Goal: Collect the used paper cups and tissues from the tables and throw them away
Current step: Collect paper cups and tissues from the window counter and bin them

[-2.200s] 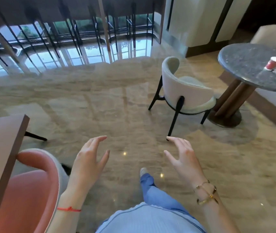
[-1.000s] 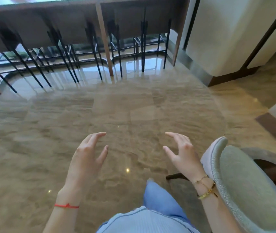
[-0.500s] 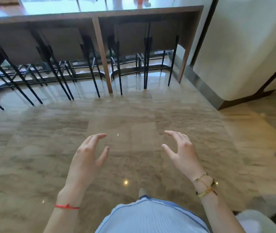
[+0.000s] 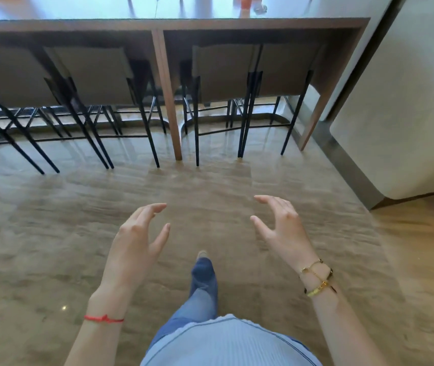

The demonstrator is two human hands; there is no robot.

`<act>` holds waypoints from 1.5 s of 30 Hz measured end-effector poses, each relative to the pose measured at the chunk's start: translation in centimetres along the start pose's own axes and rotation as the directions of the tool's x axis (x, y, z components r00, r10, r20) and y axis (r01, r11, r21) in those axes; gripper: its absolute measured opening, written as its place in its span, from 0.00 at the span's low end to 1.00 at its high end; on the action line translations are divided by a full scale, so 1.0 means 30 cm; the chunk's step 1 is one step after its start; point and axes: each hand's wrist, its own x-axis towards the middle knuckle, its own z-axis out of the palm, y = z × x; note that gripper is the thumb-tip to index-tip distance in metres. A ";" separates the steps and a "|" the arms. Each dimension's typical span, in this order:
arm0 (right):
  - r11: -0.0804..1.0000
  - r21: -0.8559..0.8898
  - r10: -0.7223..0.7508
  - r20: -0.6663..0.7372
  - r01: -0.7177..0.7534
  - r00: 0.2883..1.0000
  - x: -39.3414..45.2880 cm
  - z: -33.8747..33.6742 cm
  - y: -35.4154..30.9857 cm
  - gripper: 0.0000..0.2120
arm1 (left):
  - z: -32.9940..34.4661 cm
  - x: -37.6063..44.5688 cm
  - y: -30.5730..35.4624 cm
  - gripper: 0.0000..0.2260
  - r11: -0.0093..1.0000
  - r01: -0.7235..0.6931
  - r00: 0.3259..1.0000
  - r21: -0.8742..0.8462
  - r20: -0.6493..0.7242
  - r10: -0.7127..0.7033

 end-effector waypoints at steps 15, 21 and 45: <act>0.999 0.013 0.043 -0.075 -0.042 0.996 1.193 0.007 0.094 0.19 | 0.064 1.305 -0.033 0.16 0.991 -0.127 0.992 0.036 0.013 0.127; 0.998 0.017 0.064 -0.097 -0.063 0.993 1.546 0.026 0.236 0.20 | 0.190 1.686 -0.035 0.17 0.989 -0.137 0.990 0.051 0.033 0.136; 0.998 0.016 -0.052 -0.185 0.056 0.981 3.251 -0.220 0.670 0.18 | 0.644 3.348 0.230 0.21 0.980 -0.199 0.976 -0.028 -0.095 0.196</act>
